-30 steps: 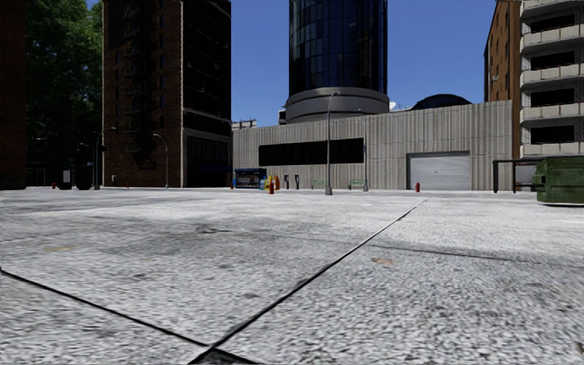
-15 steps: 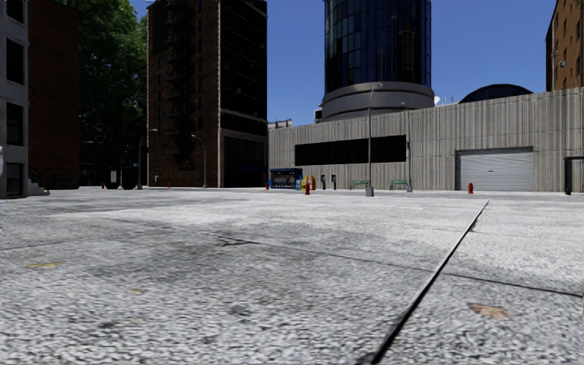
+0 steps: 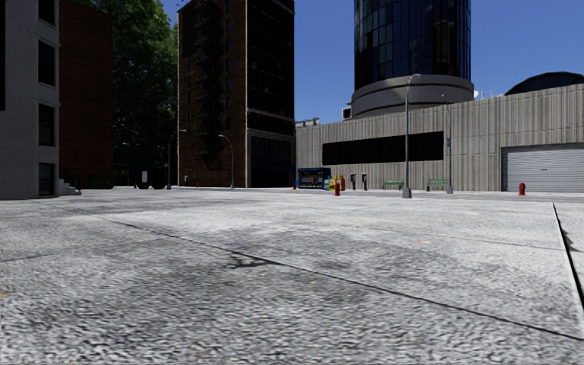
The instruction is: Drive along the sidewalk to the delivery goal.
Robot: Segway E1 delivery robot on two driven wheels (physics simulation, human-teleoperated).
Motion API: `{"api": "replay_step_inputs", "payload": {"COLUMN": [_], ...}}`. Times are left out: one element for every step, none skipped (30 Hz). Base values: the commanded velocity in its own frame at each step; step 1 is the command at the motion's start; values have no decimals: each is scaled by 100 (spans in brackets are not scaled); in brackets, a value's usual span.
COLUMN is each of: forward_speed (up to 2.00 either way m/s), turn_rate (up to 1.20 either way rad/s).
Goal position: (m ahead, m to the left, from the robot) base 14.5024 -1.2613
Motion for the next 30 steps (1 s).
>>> {"api": "replay_step_inputs", "payload": {"forward_speed": [200, 200, 200, 200, 200, 200, 200, 200, 200, 200, 200, 200, 200, 200, 200, 200, 200, 200, 200, 200, 200, 200, 200, 200, 200, 200, 200, 200, 200, 200], "turn_rate": [0, 0, 0, 0, 0, 0, 0, 0, 0, 0, 0, 0, 3, 18, 18, 27, 29, 19, 19, 1, 0, 0, 0, 0, 0, 0, 0, 0, 0, 0]}}
